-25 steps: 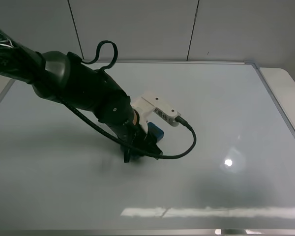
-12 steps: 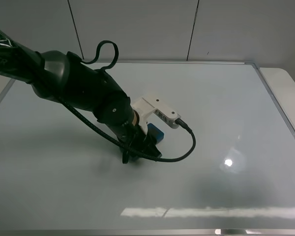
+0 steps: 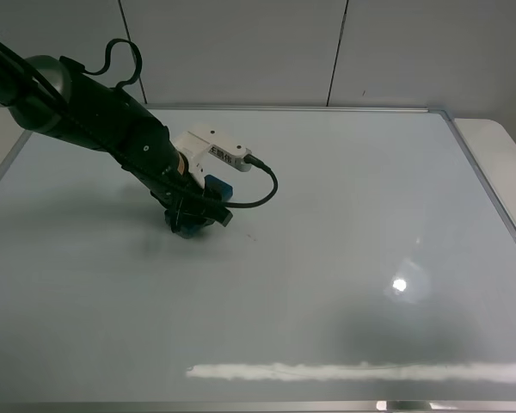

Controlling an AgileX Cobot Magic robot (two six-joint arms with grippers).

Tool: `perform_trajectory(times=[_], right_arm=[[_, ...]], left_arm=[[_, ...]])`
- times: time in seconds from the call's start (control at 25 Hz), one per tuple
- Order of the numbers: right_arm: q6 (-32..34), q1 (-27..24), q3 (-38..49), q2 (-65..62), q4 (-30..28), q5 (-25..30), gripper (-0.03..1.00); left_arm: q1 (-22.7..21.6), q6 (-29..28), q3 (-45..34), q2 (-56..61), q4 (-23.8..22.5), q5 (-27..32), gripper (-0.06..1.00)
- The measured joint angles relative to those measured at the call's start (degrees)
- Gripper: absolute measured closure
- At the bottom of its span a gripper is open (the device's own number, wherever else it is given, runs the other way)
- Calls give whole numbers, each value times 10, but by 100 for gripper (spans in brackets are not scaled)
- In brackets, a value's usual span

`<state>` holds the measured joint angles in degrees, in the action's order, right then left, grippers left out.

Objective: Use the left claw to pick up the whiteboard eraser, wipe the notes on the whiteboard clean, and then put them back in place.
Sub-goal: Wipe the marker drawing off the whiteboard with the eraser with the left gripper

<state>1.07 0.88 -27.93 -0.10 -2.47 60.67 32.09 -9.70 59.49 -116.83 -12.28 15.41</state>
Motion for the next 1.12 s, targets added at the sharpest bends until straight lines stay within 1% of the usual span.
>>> perform_trajectory(times=[0.08, 0.16, 0.44, 0.56, 0.68, 0.8, 0.92, 1.12], right_arm=[[0, 0, 0, 0, 0, 0, -3], [0, 0, 0, 0, 0, 0, -3], [0, 0, 0, 0, 0, 0, -3], [0, 0, 0, 0, 0, 0, -3], [0, 0, 0, 0, 0, 0, -3], [0, 0, 0, 0, 0, 0, -3], [0, 0, 0, 0, 0, 0, -3], [0, 0, 0, 0, 0, 0, -3]], left_arm=[[4, -1, 0, 0, 0, 2, 40], [16, -1, 0, 0, 10, 2, 40], [108, 9, -1, 0, 68, 11, 40], [150, 18, -1, 0, 81, 14, 40], [172, 19, -1, -1, 84, 16, 40], [169, 20, -1, -1, 84, 17, 40], [155, 22, -1, -1, 79, 17, 40], [99, 15, -5, -1, 56, 7, 40]])
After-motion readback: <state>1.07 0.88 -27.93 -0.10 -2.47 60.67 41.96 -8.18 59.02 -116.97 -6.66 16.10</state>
